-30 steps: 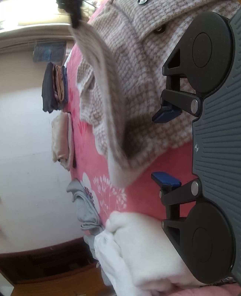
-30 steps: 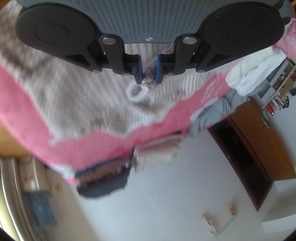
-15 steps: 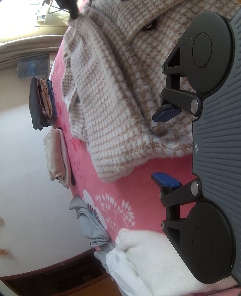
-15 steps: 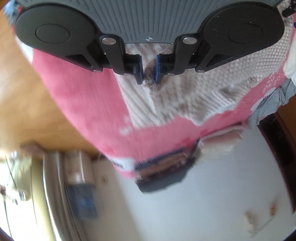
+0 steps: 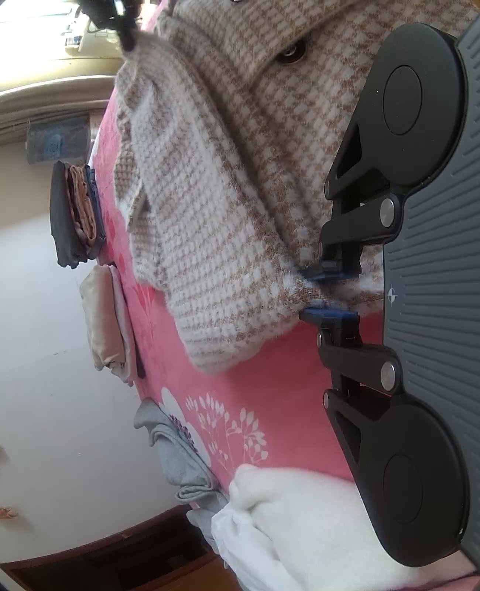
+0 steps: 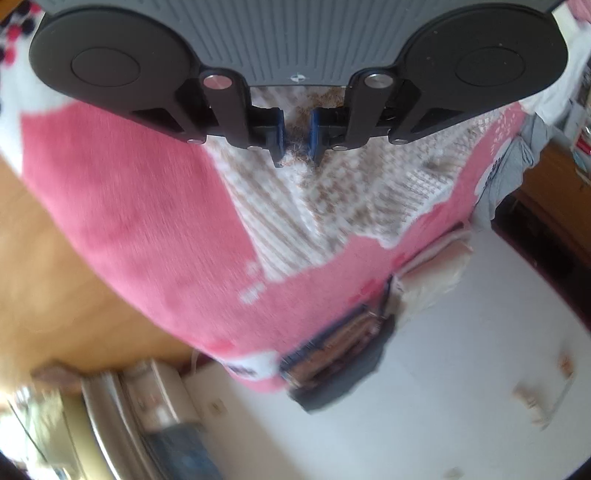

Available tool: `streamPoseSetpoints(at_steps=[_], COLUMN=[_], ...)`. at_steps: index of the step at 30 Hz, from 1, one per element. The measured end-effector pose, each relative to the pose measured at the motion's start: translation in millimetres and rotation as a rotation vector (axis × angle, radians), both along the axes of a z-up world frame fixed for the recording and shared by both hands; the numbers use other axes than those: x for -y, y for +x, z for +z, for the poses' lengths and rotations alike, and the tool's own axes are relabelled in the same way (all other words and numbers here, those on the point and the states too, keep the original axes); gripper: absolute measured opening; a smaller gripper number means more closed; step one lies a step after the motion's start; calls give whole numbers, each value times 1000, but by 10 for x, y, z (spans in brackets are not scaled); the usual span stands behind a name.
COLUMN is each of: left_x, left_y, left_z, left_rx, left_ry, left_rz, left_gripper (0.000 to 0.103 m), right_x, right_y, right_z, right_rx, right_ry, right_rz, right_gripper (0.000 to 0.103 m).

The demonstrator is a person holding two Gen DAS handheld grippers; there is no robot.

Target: Fold clothes

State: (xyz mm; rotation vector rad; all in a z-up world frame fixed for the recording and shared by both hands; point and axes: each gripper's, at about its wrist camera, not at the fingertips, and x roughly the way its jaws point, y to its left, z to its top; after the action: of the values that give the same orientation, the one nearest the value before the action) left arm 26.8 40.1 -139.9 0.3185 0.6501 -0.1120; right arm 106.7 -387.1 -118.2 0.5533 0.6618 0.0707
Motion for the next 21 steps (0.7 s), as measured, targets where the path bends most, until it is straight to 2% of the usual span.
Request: streamPoseSetpoints(at_steps=[3, 5, 6, 8, 11, 12, 13, 17, 21], left_x=[56, 90, 102, 107, 62, 25, -20, -271, -475], left_y=[-34, -48, -50, -59, -104, -122, -141, -200, 48], left_z=[-5, -34, -55, -94, -76, -47, -7, 193, 238], left_rx=[0, -18, -30, -47, -52, -57, -63, -65, -92], left_ry=[23, 36, 44, 56, 41, 23, -1, -143, -277], left_rz=[-25, -32, -36, -38, -56, -60, -63, -36, 72], left_gripper=[11, 11, 11, 11, 15, 19, 24, 30, 31], right_x=[-97, -135, -123, -62, 73, 97, 105, 46, -409], right_y=[-72, -103, -94, -23, -52, -89, -128, -275, -268], right_z=[305, 370, 312, 56, -218, -171, -98, 236, 503], right_rx=[132, 163, 137, 20, -64, -62, -56, 24, 146], right_ry=[-96, -156, -171, -197, -148, -138, -153, -262, -430], right_rz=[11, 8, 2, 3, -19, -44, -77, -128, 43], right_gripper=[12, 12, 12, 13, 17, 26, 29, 30, 30])
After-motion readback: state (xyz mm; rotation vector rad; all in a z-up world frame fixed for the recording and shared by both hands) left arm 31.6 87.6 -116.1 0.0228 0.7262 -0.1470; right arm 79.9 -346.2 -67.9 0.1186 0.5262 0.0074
